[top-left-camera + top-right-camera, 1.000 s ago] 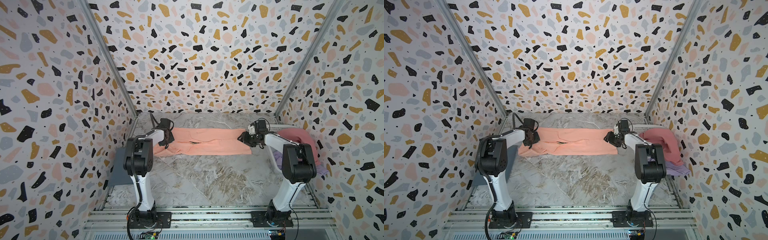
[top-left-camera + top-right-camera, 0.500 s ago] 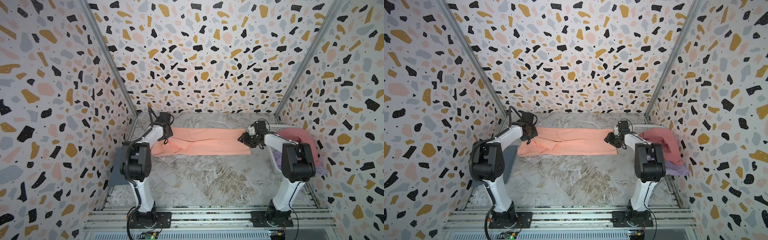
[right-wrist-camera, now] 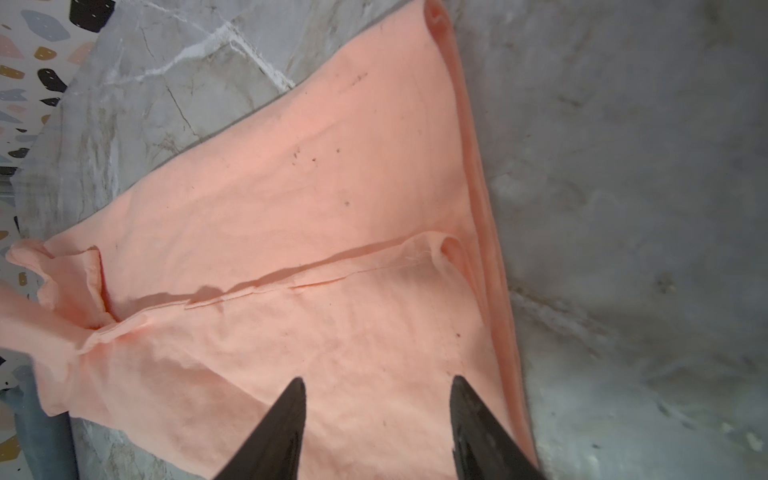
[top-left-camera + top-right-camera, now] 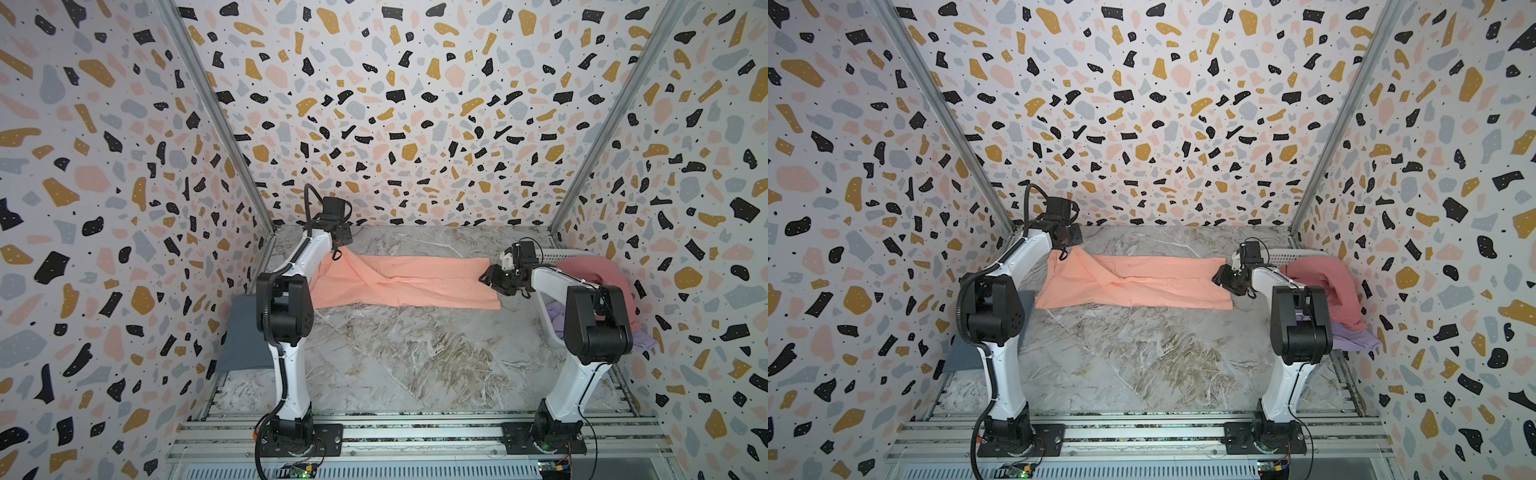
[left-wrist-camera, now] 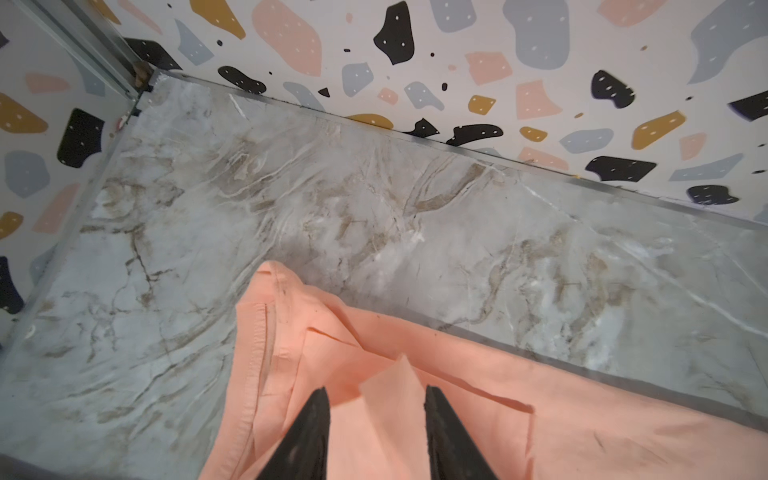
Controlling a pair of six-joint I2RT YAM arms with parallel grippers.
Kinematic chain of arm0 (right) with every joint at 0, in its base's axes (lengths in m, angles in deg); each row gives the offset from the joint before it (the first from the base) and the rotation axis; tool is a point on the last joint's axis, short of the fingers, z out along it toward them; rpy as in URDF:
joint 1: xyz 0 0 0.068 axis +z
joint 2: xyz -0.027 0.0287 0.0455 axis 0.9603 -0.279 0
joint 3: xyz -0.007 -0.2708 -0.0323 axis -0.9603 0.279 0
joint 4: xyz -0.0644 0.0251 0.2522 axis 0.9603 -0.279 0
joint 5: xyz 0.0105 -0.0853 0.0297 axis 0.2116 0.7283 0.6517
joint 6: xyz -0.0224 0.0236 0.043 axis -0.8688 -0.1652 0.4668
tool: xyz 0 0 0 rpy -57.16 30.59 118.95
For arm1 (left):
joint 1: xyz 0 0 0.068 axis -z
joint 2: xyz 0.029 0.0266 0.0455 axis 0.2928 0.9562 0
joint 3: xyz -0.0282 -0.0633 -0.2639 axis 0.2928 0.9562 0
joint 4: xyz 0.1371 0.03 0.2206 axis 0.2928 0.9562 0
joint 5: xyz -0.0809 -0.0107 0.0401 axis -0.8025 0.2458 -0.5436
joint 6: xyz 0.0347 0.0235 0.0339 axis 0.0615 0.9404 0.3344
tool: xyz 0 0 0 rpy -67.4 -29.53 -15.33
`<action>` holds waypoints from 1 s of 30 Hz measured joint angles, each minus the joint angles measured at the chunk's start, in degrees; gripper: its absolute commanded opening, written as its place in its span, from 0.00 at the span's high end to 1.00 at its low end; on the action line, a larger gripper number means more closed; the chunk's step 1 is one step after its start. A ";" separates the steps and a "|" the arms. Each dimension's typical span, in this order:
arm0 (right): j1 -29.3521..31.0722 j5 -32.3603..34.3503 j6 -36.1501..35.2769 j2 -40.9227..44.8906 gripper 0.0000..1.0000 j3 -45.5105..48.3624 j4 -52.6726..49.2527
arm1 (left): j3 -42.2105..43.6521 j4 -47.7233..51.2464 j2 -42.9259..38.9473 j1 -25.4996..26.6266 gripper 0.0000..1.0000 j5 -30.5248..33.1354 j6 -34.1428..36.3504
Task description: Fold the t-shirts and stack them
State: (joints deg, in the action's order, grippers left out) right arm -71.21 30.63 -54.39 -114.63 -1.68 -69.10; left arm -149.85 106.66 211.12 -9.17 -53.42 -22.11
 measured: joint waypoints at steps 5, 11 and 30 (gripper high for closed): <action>-0.07 -0.11 -0.11 0.20 0.44 0.61 0.04 | 7.37 0.92 -3.26 -0.09 0.36 3.98 0.42; 2.36 -0.76 0.09 0.50 0.44 0.76 2.25 | 24.79 -3.52 -15.17 -0.33 0.34 1.03 -2.58; 3.02 1.44 3.63 0.85 0.45 9.31 10.14 | 43.52 -22.73 -13.35 -6.80 0.34 -10.08 -15.87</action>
State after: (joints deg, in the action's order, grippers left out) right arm -68.19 32.07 -50.77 -113.78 7.63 -58.96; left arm -106.33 83.93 197.76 -15.97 -63.49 -37.98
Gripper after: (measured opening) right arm 0.548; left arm 0.660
